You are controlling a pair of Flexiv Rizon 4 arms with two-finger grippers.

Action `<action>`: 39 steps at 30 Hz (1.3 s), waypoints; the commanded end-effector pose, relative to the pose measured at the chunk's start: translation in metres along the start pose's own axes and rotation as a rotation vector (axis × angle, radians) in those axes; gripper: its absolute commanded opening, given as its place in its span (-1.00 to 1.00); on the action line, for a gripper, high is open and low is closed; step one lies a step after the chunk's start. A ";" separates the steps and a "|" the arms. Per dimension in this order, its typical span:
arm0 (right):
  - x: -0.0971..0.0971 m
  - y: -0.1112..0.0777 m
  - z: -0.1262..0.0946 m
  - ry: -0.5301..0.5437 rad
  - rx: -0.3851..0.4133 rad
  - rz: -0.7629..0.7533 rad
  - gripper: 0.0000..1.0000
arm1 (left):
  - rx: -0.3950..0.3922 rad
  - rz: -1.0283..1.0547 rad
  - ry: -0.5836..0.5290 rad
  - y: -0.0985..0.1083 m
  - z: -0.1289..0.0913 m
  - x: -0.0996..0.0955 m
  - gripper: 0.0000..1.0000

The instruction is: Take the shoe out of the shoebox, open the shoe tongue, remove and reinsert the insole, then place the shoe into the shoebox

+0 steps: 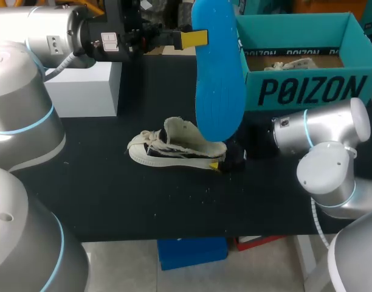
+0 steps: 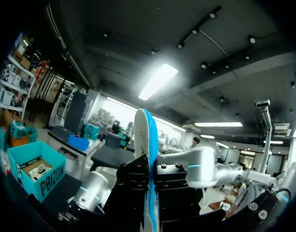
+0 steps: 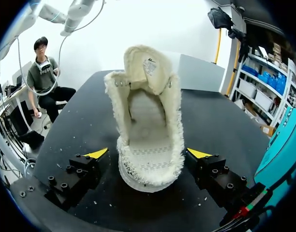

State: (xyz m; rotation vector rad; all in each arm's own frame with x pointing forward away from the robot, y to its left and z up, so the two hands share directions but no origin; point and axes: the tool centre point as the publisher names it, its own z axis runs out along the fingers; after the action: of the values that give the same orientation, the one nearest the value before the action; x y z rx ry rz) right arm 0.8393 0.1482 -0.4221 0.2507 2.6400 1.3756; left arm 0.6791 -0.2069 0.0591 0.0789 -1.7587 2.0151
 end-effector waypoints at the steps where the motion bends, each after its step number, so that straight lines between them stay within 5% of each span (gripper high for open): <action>1: 0.000 -0.001 0.002 0.002 -0.002 -0.001 1.00 | 0.000 0.000 -0.005 0.001 0.002 0.000 -1.00; 7: -0.008 0.003 -0.015 0.023 0.057 -0.042 1.00 | 0.000 0.000 -0.005 0.001 0.002 0.000 -1.00; 23: -0.024 0.018 -0.040 0.110 0.430 -0.198 1.00 | 0.000 0.000 -0.005 0.001 0.002 0.000 -1.00; 33: -0.037 0.038 -0.038 0.123 0.655 -0.311 0.70 | 0.000 0.000 -0.005 0.001 0.002 0.000 -1.00; 39: -0.042 0.049 -0.032 0.140 0.748 -0.343 0.29 | 0.000 0.000 -0.005 0.001 0.002 0.000 -1.00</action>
State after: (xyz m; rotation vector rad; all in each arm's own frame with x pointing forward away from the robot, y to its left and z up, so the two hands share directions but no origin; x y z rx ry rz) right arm 0.8705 0.1329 -0.3640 -0.2405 2.9254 0.6860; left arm 0.6791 -0.2069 0.0591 0.0790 -1.7586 2.0151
